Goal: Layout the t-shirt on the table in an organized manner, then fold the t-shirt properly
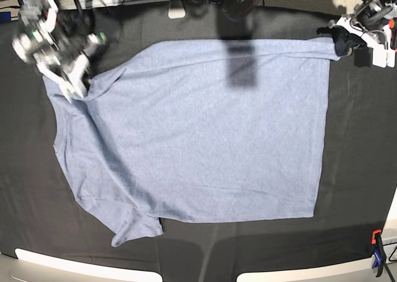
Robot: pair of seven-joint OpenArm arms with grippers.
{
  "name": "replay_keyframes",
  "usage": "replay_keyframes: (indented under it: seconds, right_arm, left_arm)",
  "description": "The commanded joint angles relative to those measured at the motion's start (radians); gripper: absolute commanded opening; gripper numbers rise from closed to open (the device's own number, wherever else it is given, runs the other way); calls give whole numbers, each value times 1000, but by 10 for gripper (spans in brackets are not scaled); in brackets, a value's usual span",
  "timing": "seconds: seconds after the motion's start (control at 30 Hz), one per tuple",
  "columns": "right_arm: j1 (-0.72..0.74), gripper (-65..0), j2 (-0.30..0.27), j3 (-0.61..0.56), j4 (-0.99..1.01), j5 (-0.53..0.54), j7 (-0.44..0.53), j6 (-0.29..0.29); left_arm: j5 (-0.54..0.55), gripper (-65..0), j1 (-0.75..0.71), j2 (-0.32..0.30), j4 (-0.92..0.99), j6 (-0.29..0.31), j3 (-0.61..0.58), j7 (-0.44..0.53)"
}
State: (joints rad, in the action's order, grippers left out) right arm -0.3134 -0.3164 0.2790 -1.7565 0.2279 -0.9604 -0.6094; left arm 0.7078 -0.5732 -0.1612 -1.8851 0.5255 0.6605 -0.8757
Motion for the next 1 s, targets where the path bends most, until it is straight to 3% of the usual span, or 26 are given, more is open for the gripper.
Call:
replay_keyframes:
  seconds: [0.0,0.17,0.33,0.57,0.67,0.77,0.97]
  right_arm:
    - [33,-650,-13,-17,0,-7,19,17]
    - [153,-650,-14,-93,23,-42,16,61]
    - [273,-650,-24,-98,26,19,10,64]
    - [412,-650,-55,-142,169,14,48,64]
    - [461,-650,-55,-171,208,26,-40,64]
    - [446,-650,-57,-167,146,134,-168,54]
    - [218,-650,-61,-167,-8,139,-172,47]
  left_arm:
    - [19,-650,-3,-8,-14,2,6,16]
    - [19,-650,-3,-8,-14,2,6,21]
    - [19,-650,10,-8,-14,2,6,47]
    - [28,-650,47,-8,-14,2,6,57]
    - [27,-650,47,-8,-14,2,6,71]
    - [27,-650,47,-8,-14,2,6,70]
    - [26,-650,47,-8,-14,2,6,70]
